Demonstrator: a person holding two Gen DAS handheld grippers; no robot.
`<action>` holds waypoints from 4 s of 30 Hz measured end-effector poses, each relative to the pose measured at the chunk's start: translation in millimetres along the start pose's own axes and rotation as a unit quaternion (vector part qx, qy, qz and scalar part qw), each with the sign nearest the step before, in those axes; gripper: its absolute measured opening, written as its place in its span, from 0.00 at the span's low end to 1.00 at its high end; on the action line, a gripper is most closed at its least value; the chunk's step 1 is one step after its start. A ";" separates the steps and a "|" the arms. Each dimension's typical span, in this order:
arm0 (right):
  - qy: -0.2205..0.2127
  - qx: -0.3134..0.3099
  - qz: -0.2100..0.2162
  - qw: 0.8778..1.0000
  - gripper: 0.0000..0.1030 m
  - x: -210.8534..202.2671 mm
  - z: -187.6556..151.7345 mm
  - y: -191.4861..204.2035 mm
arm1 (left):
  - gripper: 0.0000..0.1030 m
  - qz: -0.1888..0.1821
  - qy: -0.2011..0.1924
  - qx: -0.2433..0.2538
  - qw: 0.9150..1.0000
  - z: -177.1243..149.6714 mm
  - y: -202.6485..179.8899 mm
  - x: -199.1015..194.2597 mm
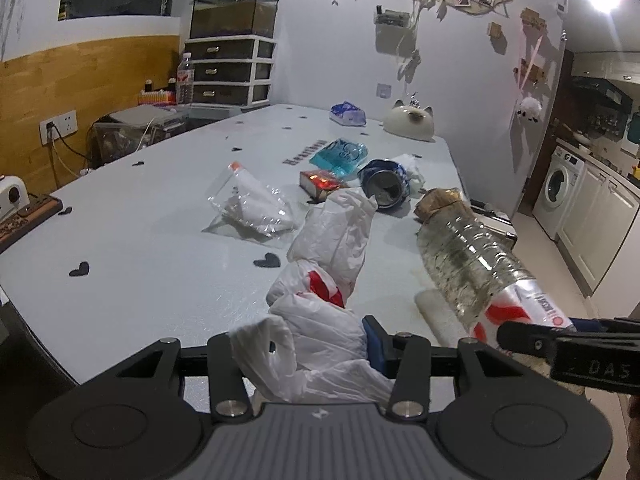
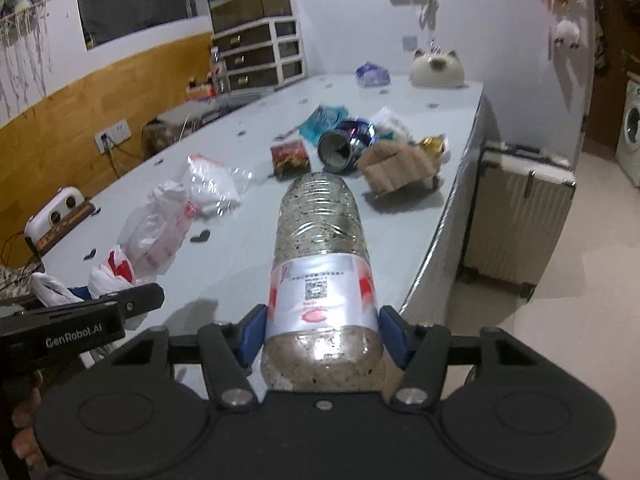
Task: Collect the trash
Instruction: 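Lift the bottle with the right tool while the left tool lifts the bag bundle toward the bin, then open both tools over the bin, dropping the bottle and bag bundle inside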
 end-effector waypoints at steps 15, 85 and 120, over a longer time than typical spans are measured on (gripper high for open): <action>-0.069 0.040 -0.097 0.992 0.59 -78.5 -7.5 -78.9 | 0.46 -0.074 -0.014 0.056 0.996 0.1 -98.8 -16.1; 0.211 0.476 -0.187 0.833 0.59 305.4 -305.5 -477.9 | 0.47 -0.109 0.430 0.057 0.894 -323.5 -357.9 515.0; 0.249 0.399 -0.188 0.862 0.66 306.7 -304.6 -472.9 | 0.77 -0.072 0.434 0.145 0.886 -316.9 -350.2 523.6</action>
Point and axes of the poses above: each gripper's, at about its wrist camera, not at the fingertips, and x roughly the way its jaws point, y to its left, z to its top, the point moved 7 cm from there along x, roughly the way its jaws point
